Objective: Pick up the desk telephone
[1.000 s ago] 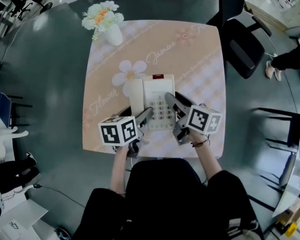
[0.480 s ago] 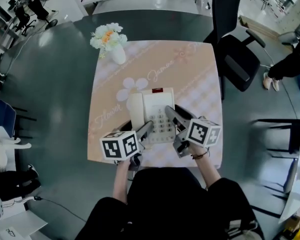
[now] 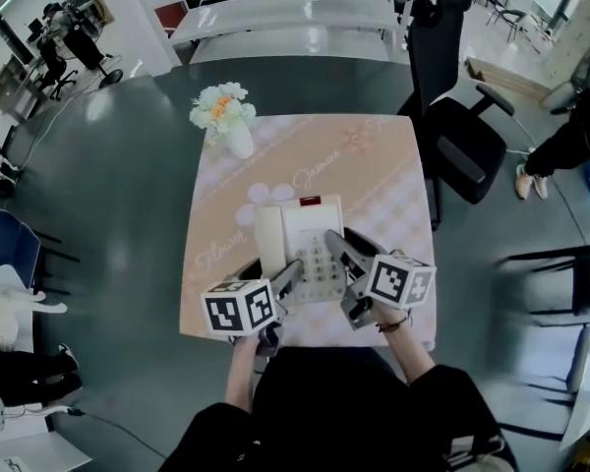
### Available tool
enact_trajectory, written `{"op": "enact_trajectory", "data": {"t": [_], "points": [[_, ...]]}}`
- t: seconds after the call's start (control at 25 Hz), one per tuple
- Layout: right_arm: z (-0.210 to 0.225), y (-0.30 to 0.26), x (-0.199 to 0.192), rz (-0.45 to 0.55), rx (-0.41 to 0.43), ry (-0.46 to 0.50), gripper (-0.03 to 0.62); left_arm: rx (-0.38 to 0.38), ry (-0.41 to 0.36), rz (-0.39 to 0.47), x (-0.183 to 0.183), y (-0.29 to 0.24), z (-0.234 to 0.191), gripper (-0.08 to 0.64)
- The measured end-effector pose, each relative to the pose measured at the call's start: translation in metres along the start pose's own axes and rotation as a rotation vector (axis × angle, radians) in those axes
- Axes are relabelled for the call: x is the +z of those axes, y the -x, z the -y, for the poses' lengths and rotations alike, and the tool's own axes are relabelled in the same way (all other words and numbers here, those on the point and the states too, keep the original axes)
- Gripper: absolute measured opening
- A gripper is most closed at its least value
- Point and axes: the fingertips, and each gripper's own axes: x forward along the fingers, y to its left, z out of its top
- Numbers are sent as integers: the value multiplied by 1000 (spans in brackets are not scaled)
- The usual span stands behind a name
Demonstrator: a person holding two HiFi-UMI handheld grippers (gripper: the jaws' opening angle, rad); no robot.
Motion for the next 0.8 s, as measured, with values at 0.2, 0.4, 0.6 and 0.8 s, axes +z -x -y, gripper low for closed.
{"op": "enact_trajectory", "data": {"t": [0.2,0.4,0.6,0.8], "points": [[-11,9,7,24,11,17,161,1,-4,16,3,11,7,325],[-20,16,13,45,23,29,161,-3,2,39,6,18,15,325],[-33,22,20,64,37,35,160,-11,-6,64,15,31,24,325],[-42,25,27,85,58,49,158,-5,-21,81,19,38,26,325]]}}
